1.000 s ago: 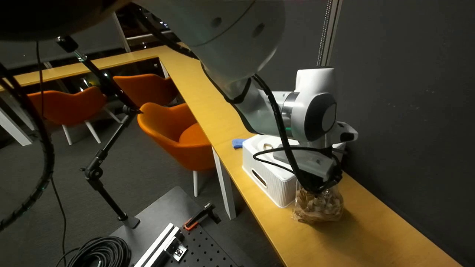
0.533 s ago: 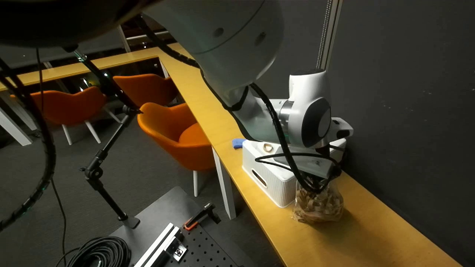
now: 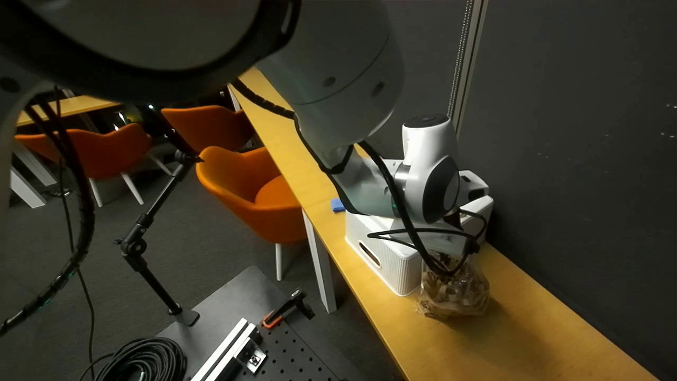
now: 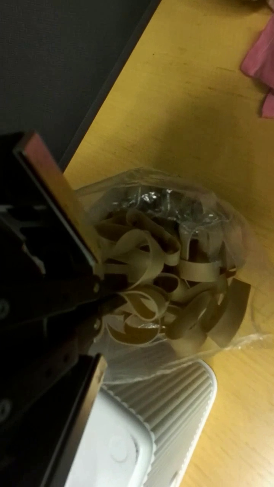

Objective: Put the rubber bands inside the plastic

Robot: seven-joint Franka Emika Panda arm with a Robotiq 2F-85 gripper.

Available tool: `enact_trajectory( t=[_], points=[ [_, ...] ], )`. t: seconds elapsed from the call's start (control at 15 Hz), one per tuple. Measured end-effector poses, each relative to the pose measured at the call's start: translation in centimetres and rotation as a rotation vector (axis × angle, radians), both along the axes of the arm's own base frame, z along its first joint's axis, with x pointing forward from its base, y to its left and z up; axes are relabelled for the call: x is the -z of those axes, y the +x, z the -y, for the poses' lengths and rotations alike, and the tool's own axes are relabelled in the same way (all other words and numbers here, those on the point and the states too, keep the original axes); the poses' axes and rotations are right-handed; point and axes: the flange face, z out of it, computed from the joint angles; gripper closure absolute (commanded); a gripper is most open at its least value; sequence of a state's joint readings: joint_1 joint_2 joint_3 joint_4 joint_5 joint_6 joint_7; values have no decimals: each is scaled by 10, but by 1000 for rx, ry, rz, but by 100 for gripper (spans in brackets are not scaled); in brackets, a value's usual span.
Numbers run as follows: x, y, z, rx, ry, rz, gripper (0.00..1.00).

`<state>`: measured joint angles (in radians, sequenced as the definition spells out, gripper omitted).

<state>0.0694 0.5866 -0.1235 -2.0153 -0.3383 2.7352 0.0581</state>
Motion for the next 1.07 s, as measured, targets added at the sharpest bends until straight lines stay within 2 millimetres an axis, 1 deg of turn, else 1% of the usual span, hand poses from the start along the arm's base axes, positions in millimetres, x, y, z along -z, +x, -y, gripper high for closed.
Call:
enact_trajectory(
  t=[0.07, 0.13, 0.33, 0.47, 0.6, 0.73, 0.8, 1.07],
  points=[
    [2, 2, -1, -13, 1, 8, 71],
    [4, 3, -2, -24, 2, 13, 71],
    [7, 5, -6, -45, 2, 21, 51],
    [6, 5, -11, -53, 0, 21, 36],
    [4, 5, -17, -61, -2, 21, 21],
    [-3, 3, -23, -69, -5, 22, 6],
    [-9, 2, -26, -70, -8, 19, 1],
    [-44, -4, -39, -59, -17, -36, 0]
  ],
)
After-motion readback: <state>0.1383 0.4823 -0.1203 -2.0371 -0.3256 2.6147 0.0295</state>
